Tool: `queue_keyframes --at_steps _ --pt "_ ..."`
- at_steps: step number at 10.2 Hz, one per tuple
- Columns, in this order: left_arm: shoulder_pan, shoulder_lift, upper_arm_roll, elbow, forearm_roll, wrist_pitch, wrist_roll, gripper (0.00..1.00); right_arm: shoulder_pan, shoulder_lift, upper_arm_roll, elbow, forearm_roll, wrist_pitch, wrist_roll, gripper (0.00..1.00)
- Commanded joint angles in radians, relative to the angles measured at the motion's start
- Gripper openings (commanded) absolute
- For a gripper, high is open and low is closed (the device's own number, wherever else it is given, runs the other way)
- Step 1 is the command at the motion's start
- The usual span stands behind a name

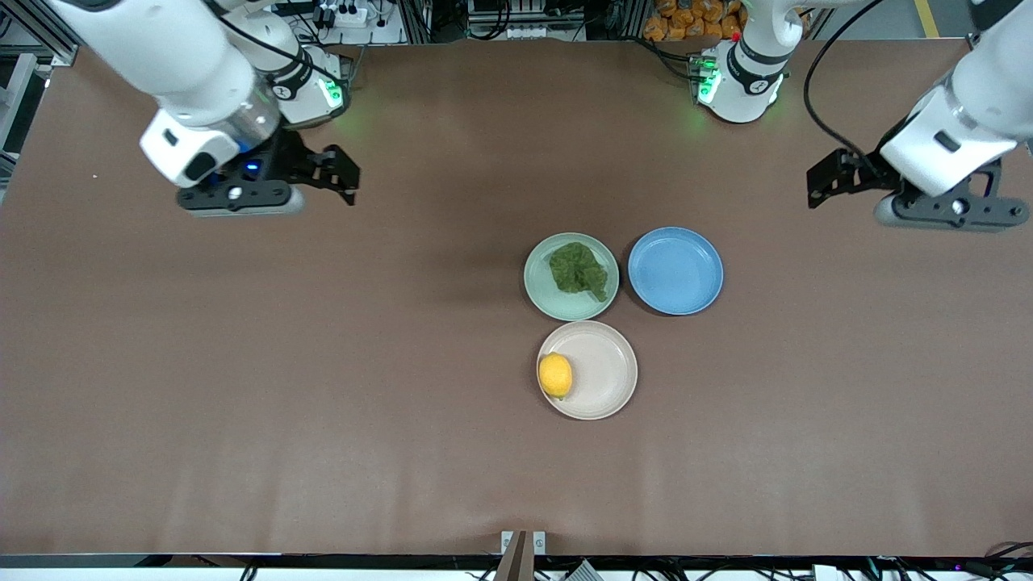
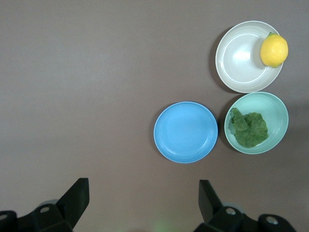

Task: Pick lemon and lettuce from plates
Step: 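Move the right gripper over the lettuce while the left gripper approaches the lemon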

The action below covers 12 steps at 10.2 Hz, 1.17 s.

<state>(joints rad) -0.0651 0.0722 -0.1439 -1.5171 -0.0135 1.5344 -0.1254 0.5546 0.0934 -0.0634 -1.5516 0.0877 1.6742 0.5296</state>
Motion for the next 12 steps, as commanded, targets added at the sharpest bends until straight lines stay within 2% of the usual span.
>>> queue_keyframes --at_steps 1,3,5,6,8,10,12 --pt "-0.012 0.076 0.001 0.023 -0.02 0.067 -0.06 1.0 0.14 0.132 -0.003 0.015 0.001 0.13 0.207 1.0" --pt "-0.033 0.144 0.0 0.025 -0.019 0.139 -0.115 1.0 0.238 0.23 -0.003 0.015 -0.003 0.298 0.422 1.0" --pt "-0.042 0.217 0.001 0.026 -0.017 0.255 -0.175 1.0 0.321 0.331 -0.004 0.03 -0.025 0.373 0.452 1.0" --pt "-0.045 0.247 0.0 0.026 -0.017 0.303 -0.207 1.0 0.367 0.42 -0.004 0.097 -0.061 0.375 0.46 1.0" --pt "-0.045 0.296 0.0 0.026 -0.02 0.37 -0.212 1.0 0.406 0.578 -0.006 0.235 -0.111 0.433 0.632 1.0" --pt "-0.068 0.362 0.001 0.028 -0.016 0.426 -0.201 1.0 0.441 0.64 -0.009 0.242 -0.158 0.557 0.708 1.0" --pt "-0.065 0.421 0.0 0.059 -0.025 0.507 -0.189 1.0 0.446 0.702 -0.009 0.248 -0.247 0.628 0.794 1.0"
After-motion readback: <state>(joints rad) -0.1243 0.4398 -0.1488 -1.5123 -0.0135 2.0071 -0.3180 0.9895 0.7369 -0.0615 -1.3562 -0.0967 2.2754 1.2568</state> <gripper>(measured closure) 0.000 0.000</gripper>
